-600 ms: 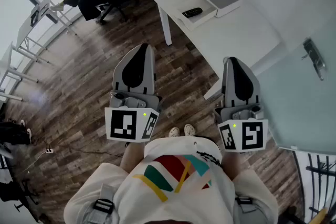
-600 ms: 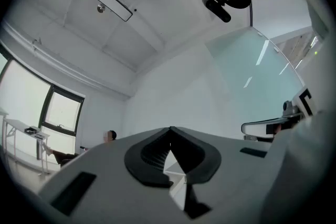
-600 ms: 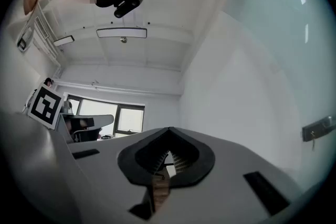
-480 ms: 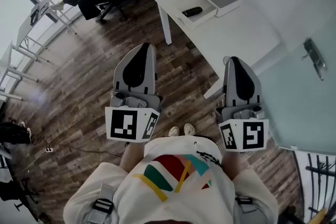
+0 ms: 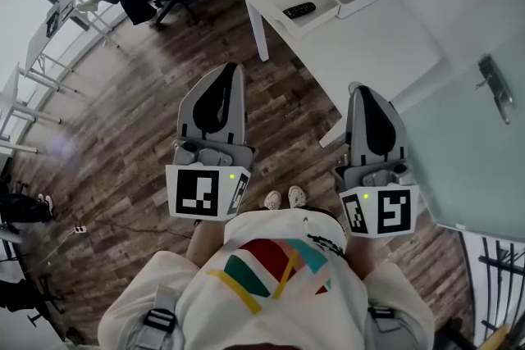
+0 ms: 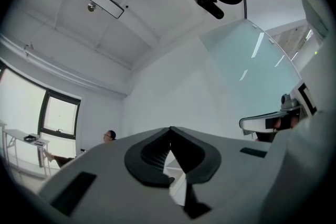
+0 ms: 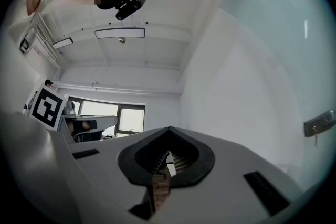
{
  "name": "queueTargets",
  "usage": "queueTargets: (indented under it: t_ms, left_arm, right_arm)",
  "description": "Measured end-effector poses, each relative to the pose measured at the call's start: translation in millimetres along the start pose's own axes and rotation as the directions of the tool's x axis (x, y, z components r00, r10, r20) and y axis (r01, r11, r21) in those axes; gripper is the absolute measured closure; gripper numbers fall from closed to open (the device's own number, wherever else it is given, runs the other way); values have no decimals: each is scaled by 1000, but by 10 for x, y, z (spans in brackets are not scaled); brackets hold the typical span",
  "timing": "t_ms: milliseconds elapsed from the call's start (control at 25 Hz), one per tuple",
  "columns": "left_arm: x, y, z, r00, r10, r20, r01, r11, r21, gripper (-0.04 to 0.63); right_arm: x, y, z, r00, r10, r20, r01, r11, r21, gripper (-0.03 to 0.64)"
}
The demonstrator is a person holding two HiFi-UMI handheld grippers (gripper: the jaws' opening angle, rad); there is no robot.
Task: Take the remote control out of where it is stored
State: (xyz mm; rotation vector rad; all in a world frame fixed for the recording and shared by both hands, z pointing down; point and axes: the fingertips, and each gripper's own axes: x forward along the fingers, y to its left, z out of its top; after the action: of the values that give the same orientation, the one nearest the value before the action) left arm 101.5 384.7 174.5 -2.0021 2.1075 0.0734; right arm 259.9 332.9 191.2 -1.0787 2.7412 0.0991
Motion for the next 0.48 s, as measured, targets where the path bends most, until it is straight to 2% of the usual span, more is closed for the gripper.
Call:
queueTargets:
  t_ms: [240,480]
  left_arm:
    - [206,-50,-100,1000,10,-15,-10,1000,-12,588]
    - [482,-207,-195,1000,5,-11,-5,1000,-4,588]
  right_arm:
    - [48,-218,-52,1000,-5,-1,5,1000,-26,617]
    - [116,-559,-98,999,23,46,-24,999,43,617]
